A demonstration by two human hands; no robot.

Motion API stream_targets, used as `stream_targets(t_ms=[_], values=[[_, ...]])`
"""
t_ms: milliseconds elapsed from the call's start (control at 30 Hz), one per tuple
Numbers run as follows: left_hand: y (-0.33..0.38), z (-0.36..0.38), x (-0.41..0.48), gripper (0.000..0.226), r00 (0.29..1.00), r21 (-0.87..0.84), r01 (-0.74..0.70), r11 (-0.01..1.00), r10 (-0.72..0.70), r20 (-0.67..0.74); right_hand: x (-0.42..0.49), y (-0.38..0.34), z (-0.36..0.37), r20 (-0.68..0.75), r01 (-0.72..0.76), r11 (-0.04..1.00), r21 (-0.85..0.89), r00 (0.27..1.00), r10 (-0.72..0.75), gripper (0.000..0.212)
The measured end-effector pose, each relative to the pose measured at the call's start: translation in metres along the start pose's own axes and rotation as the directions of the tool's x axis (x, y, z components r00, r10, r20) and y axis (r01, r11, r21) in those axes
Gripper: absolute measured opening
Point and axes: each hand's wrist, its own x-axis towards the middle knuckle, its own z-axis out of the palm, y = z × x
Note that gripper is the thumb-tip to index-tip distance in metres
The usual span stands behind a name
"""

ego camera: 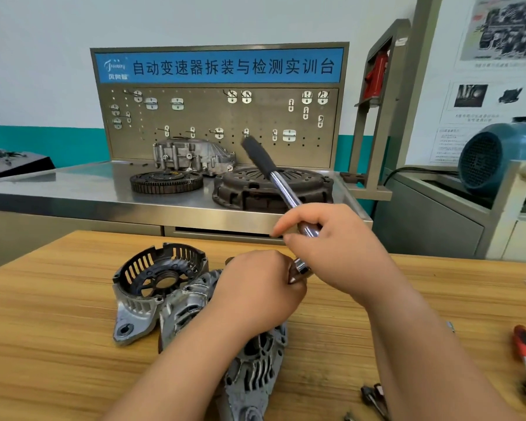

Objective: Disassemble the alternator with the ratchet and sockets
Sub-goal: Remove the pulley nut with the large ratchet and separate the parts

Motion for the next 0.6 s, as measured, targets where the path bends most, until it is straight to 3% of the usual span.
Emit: stream_targets(t_ms=[133,233,333,467,600], values=[[-0.003,0.0,-0.001,0.029,0.998,-0.043,-0.058,0.997,0.058,-0.009,-0.002,-0.001,-0.015,0.215,0.254,0.955,0.152,0.935,-0.283,0.03],[-0.003,-0.001,-0.001,0.024,0.998,-0.063,-0.069,0.996,0.07,0.01,-0.003,-0.003,-0.018,0.289,0.305,0.926,0.224,0.887,-0.361,0.03],[-0.004,-0.001,-0.001,0.021,0.997,-0.076,-0.082,0.994,0.083,0.01,-0.002,-0.003,-0.015,0.236,0.254,0.944,0.211,0.924,-0.302,0.037],[-0.003,0.001,-0.001,0.037,0.997,-0.047,-0.071,0.996,0.069,-0.029,-0.002,-0.008,-0.002,0.052,0.118,0.979,0.166,0.99,-0.128,0.036],[-0.001,-0.001,-0.002,0.043,1.0,-0.051,-0.01,0.999,0.01,0.004,-0.004,-0.007,0.013,-0.18,-0.094,0.994,-0.048,0.98,0.084,0.025]])
